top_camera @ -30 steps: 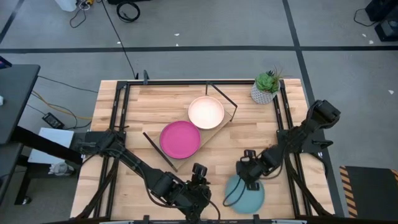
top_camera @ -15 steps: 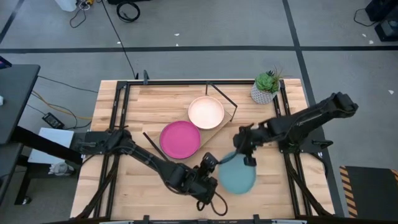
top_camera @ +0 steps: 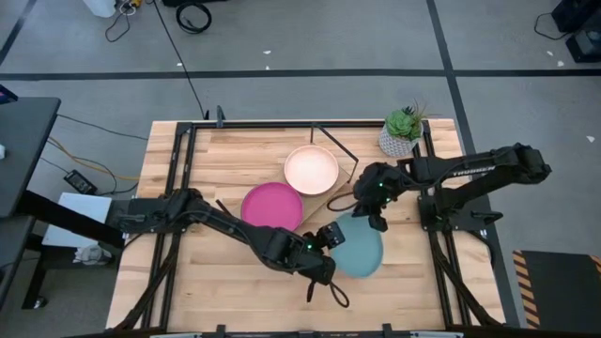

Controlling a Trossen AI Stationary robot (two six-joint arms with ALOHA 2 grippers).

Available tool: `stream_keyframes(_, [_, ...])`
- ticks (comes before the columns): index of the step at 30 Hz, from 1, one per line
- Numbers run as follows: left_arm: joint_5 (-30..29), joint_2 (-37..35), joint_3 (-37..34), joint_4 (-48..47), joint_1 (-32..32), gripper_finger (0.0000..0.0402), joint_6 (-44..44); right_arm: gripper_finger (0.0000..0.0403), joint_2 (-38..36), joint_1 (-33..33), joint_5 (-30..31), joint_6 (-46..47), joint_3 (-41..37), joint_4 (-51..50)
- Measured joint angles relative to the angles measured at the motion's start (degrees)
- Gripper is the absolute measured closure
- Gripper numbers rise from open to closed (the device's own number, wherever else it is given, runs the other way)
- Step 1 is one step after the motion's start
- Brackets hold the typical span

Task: Place and stack plates onto a shelf
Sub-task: Stack the light blue plate on top of the white plate on the shelf

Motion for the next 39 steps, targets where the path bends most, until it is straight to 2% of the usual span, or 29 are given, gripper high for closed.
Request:
stream_keyframes(6, [0.5,0.0,0.0,0.1,1.2,0.0209,5.4,0.0383,-0.4,-2.5,-1.8,-0.9,0.0,1.3])
stream_keyframes(9, [3.1,0.0,0.0,0.3,1.5,0.0216,6.3,0.0383,-0.4,-3.7,-2.6,-1.6,0.0,2.3])
stream_keyframes(12, [3.4,0.0,0.0,0.2,1.4,0.0244,6.1,0.0383,-0.4,-4.9,-4.1,-2.3,0.0,2.6])
stream_keyframes(19, [3.4,0.0,0.0,-0.1,2.0,0.0345,6.5,0.0377,-0.4,-7.0,-3.8,-4.7,0.0,3.8])
stream_keyframes(22, [3.7,-0.1,0.1,-1.1,2.3,0.0355,4.0,0.0359,-0.5,-7.6,-3.6,-4.7,0.0,5.4])
stream_keyframes(25, [6.6,-0.1,0.1,-4.7,2.7,0.0355,2.1,0.0334,-1.1,-8.1,-3.6,-5.7,1.6,5.5])
stream_keyframes(28, [8.8,-0.1,0.0,-6.8,3.3,0.0344,-1.0,0.0305,-2.1,-8.8,-2.9,-6.1,4.5,4.3])
stream_keyframes(33, [8.1,-0.1,0.0,-14.7,6.0,0.0341,-11.7,0.0263,-6.2,-8.9,2.9,-4.3,11.1,-2.4])
stream_keyframes(36, [7.7,-0.1,0.0,-20.2,8.5,0.0351,-20.4,0.0250,-10.0,-6.9,7.0,-3.5,11.6,-2.4])
stream_keyframes(39, [4.9,-0.1,0.0,-22.3,10.7,0.0352,-27.5,0.0248,-13.3,-5.0,11.9,-3.6,11.6,-2.8])
